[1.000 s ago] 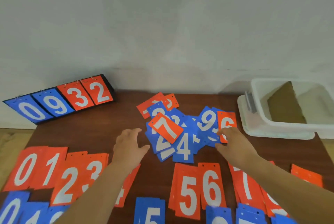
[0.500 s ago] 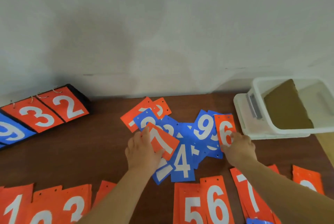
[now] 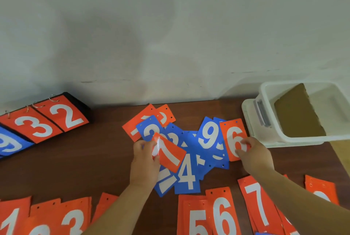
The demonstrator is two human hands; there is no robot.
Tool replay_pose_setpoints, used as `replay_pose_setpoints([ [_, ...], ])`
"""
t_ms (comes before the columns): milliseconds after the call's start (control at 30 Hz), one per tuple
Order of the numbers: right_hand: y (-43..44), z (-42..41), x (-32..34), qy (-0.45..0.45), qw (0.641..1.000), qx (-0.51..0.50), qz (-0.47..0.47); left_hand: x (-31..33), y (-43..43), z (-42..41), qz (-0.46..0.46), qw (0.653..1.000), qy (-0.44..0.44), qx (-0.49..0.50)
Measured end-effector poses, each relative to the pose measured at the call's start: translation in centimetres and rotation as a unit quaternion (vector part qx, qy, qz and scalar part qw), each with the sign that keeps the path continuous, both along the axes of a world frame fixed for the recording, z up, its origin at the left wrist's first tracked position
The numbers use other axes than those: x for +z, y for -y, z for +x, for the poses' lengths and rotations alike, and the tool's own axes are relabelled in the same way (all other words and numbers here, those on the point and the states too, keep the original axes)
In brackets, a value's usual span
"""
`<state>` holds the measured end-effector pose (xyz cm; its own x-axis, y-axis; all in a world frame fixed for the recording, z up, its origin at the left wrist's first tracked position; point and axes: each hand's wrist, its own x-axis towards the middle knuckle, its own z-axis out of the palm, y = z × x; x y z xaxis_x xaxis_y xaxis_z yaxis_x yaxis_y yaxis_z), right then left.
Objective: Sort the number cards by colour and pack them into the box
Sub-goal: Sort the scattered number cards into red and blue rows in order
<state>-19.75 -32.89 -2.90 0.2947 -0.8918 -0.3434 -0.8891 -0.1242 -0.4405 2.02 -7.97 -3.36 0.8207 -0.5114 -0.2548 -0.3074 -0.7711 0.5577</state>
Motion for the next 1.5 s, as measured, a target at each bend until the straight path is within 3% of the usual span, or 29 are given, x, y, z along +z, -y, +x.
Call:
replay_pose_setpoints([
  [267,-0.2,-3.0,2.1,0.027,0.998,0.017,-0.047,5.0,-0.4,-0.6,-0.143,0.987,0.021,0.066],
  [400,-0.7,-4.3,3.4,0.045,0.998,0.012,-0.051,7.8,-0.7,-1.1,-0.155,0.983,0.009,0.098],
  [767,-3.1,-7.6,7.8,0.132,0.989,0.042,-0.052,12.0,-2.9,-5.2,-0.178,0.983,-0.002,0.053],
  [1233,-8.8,-18.8,12.5,0.225,0.962,0.149,0.043,15.7,-10.3,-20.7,-0.214,0.969,-0.026,0.118],
  [1500,-11.0,-20.5,12.8,0.218,0.954,0.202,0.050,16.2,-13.4,-25.7,-0.243,0.958,-0.034,0.149],
])
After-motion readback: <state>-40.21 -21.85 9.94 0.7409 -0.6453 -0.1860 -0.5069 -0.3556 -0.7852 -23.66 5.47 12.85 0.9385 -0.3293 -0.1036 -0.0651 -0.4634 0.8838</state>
